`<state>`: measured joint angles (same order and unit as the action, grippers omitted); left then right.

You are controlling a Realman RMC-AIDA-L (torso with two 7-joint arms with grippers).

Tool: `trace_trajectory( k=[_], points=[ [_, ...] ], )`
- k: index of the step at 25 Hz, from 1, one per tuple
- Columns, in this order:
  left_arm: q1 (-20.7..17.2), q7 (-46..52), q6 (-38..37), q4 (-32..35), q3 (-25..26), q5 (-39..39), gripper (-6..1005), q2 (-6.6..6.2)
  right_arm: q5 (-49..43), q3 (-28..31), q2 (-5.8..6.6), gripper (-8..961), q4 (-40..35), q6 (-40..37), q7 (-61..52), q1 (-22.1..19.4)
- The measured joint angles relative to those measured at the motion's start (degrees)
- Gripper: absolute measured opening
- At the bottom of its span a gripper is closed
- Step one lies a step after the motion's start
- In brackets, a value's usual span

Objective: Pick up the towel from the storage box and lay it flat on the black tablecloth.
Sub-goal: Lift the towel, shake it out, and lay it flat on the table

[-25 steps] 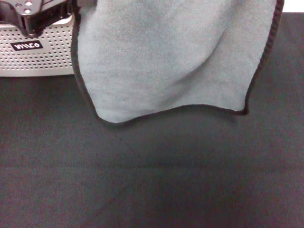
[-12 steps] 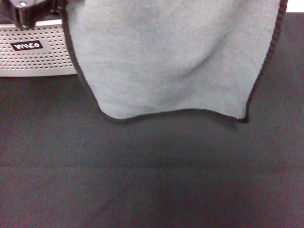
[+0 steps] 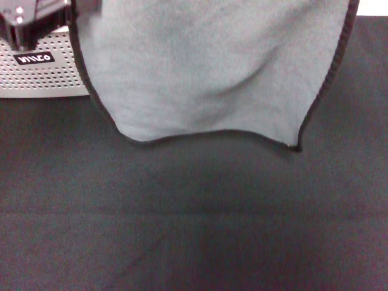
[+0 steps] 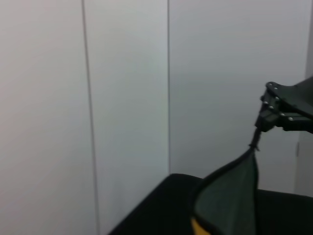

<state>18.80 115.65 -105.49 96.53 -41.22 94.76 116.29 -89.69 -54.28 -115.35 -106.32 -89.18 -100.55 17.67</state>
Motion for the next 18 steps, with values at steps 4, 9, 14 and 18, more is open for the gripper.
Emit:
trace_trajectory(
  k=[4, 9, 14, 18],
  points=[
    [-1.55, -0.19, -2.15, 1.94, -0.07, -1.03, 22, 0.80, 0.92, -1.31, -0.06, 7, -2.44, -0.86, -0.98, -1.24],
    [-6.26, -0.35, -5.39, 6.13, -0.61, -4.95, 22, 1.79, 2.45, -4.39, -0.20, 6, -5.93, -2.05, -1.60, -4.20],
    [-9.83, -0.55, -8.16, 7.78, -0.98, -9.16, 22, 1.90, 5.63, -5.61, -0.28, 6, -7.06, -5.05, -2.19, -5.88],
    [-12.50, -1.06, -8.91, 8.27, -1.04, -11.97, 22, 1.94, 7.65, -5.97, -0.34, 6, -8.44, -7.02, -2.79, -7.02]
  ],
)
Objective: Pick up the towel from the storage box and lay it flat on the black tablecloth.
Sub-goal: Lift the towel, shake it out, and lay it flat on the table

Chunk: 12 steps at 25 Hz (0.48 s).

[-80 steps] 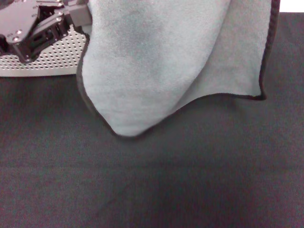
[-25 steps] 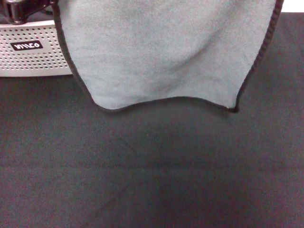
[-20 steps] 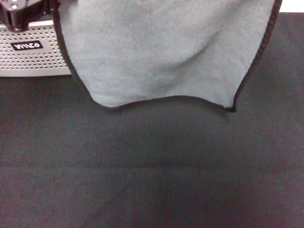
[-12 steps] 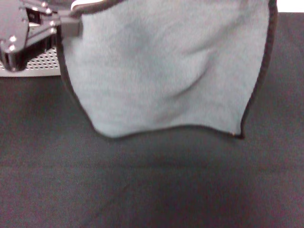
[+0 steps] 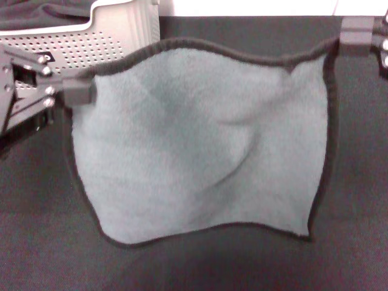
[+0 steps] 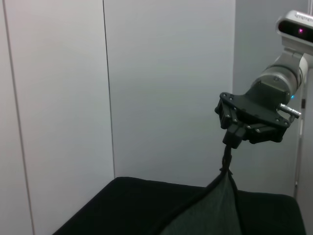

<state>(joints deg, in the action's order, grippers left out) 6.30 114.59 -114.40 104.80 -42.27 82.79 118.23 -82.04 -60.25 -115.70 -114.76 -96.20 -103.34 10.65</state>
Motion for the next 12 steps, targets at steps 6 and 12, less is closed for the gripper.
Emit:
trace_trajectory(
  k=[6, 12],
  points=[
    [-2.97, -0.76, -1.84, 1.03, -0.70, -0.85, 22, -0.03, 1.97, -1.20, -0.05, 6, -1.13, -3.73, -1.11, -1.79],
    [-6.15, -0.74, -1.93, 3.64, -3.97, -0.71, 22, -0.45, 5.54, -0.81, -0.06, 6, -1.50, -8.65, -1.60, -3.91]
  ],
)
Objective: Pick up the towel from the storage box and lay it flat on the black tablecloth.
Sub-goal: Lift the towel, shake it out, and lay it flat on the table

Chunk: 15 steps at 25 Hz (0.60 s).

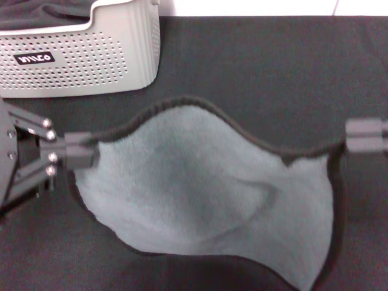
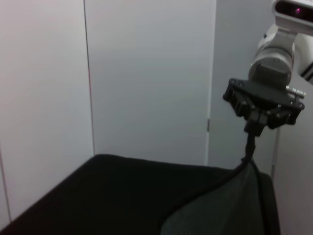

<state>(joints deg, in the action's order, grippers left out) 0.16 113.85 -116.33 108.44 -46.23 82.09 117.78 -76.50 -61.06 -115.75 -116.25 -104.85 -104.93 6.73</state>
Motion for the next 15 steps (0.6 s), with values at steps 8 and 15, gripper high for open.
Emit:
trace_trajectory(
  k=[8, 15],
  points=[
    [-5.20, -2.33, -0.10, 3.73, -4.46, -0.18, 22, 0.49, 3.17, 0.02, 0.00, 6, 0.32, -5.11, 0.18, -2.15],
    [-8.94, -4.96, -0.22, 5.66, -5.51, -2.54, 23, 0.38, 6.52, 0.29, 0.00, 7, 0.51, -8.90, 0.43, -2.41]
  ],
)
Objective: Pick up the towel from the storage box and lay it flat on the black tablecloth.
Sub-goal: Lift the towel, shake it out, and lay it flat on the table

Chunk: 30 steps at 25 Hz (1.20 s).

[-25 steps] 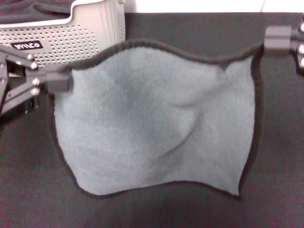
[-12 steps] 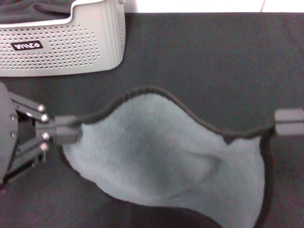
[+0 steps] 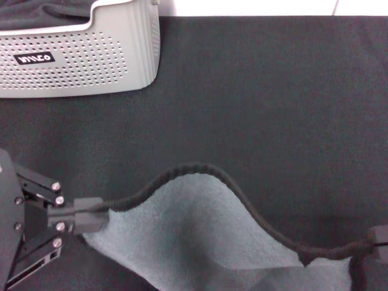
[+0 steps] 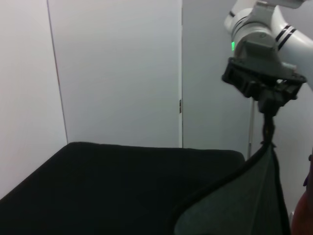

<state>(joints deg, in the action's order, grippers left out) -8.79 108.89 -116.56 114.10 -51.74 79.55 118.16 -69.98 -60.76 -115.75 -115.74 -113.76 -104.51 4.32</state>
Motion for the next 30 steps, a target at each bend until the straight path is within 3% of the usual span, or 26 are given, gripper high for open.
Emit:
trace_trajectory(
  k=[10, 15, 19, 22, 30],
  points=[
    [-0.70, -2.52, -0.09, -0.01, -0.76, -2.76, 23, -0.36, 1.45, 1.96, 0.07, 7, 8.25, -2.50, 3.74, 0.61],
    [1.30, -3.90, 0.01, -6.52, -4.01, 0.89, 23, 0.26, -1.09, 2.15, 0.16, 7, 16.28, -2.36, 6.40, 1.23],
    [6.38, -6.34, 0.11, -16.61, -6.73, 4.76, 23, 0.92, -4.56, 3.02, 0.25, 7, 25.84, -1.65, 10.59, 2.58],
    [12.28, -8.31, 0.21, -26.81, -6.99, 8.00, 23, 1.09, -6.72, 3.79, 0.26, 7, 30.57, -0.41, 13.16, 3.43],
    [27.74, -13.14, 0.78, -49.23, -3.29, 16.24, 23, 0.06, -12.04, 4.33, 0.38, 6, 41.66, 4.87, 18.73, 7.32]
  ],
)
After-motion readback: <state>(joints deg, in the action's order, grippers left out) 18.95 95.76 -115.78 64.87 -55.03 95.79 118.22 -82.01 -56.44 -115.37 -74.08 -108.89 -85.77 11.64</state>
